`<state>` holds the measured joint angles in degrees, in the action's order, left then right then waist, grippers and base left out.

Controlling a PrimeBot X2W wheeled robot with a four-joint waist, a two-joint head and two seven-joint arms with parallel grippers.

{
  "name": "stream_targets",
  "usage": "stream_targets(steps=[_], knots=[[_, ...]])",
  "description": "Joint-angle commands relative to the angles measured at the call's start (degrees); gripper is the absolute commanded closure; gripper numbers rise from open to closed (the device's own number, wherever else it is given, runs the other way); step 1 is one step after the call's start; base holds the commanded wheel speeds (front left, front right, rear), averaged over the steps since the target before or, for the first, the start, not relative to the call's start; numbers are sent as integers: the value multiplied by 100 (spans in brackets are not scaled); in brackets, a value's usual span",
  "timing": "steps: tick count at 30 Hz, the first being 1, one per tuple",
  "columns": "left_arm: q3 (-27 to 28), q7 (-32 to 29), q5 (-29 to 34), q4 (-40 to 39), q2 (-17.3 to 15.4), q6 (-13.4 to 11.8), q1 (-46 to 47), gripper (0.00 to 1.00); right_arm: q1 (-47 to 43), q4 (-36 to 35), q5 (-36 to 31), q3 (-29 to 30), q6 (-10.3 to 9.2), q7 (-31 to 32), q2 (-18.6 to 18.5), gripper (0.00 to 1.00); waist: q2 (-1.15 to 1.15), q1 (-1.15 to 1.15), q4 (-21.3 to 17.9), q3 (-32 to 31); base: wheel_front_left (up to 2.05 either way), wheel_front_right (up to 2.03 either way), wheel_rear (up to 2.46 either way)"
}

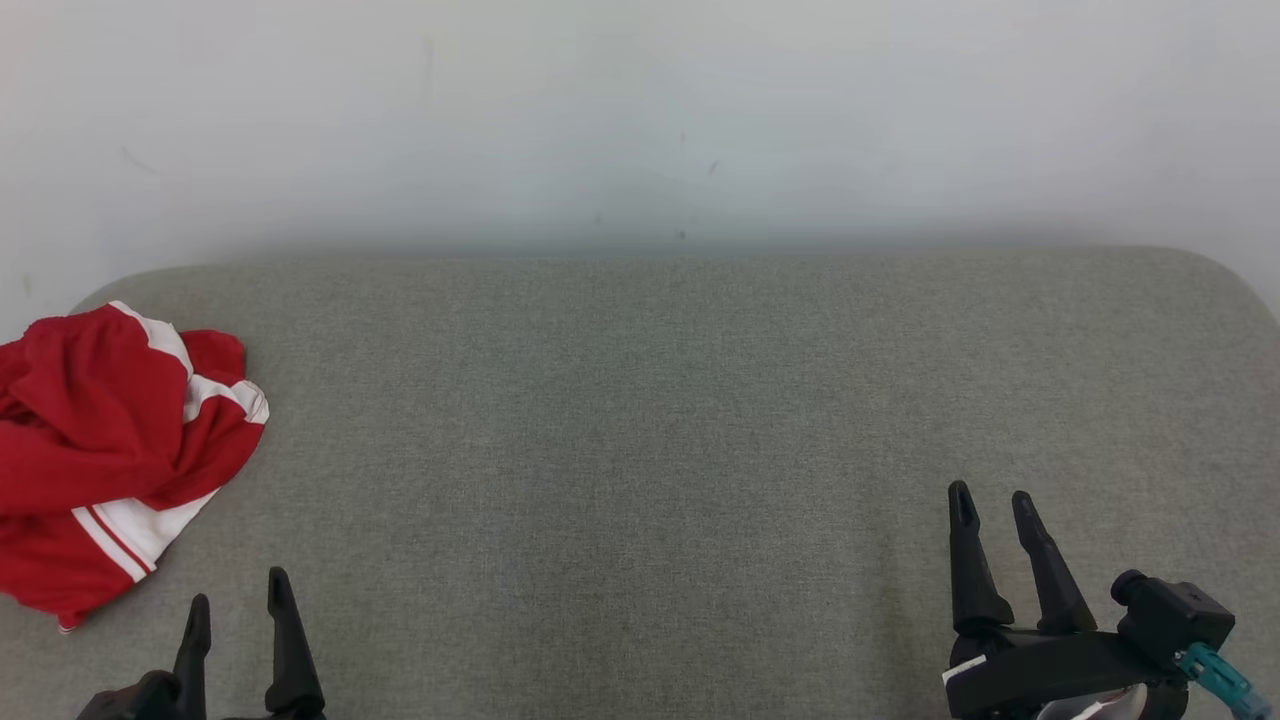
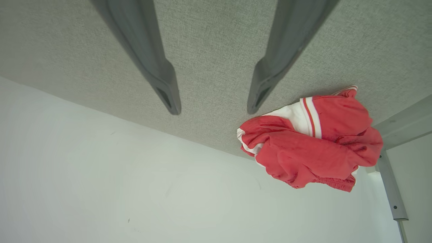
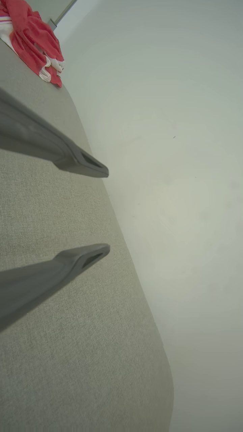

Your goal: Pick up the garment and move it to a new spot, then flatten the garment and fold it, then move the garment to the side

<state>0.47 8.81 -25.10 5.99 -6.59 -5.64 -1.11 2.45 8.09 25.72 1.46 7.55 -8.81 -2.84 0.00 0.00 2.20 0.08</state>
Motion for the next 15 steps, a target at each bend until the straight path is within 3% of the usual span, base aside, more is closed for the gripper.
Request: stream_targets(steps=[1, 15], knots=[[-38, 72, 210, -81, -81, -54, -40, 0, 8, -62, -251, 33, -7, -69, -6, 0, 0, 0, -4, -9, 0, 0, 0], [-297, 257, 889, -141, -297, -47, -161, 0, -70, -119, -1178, 96, -8, -261, -6, 0, 0, 0, 8, -50, 0, 0, 0]])
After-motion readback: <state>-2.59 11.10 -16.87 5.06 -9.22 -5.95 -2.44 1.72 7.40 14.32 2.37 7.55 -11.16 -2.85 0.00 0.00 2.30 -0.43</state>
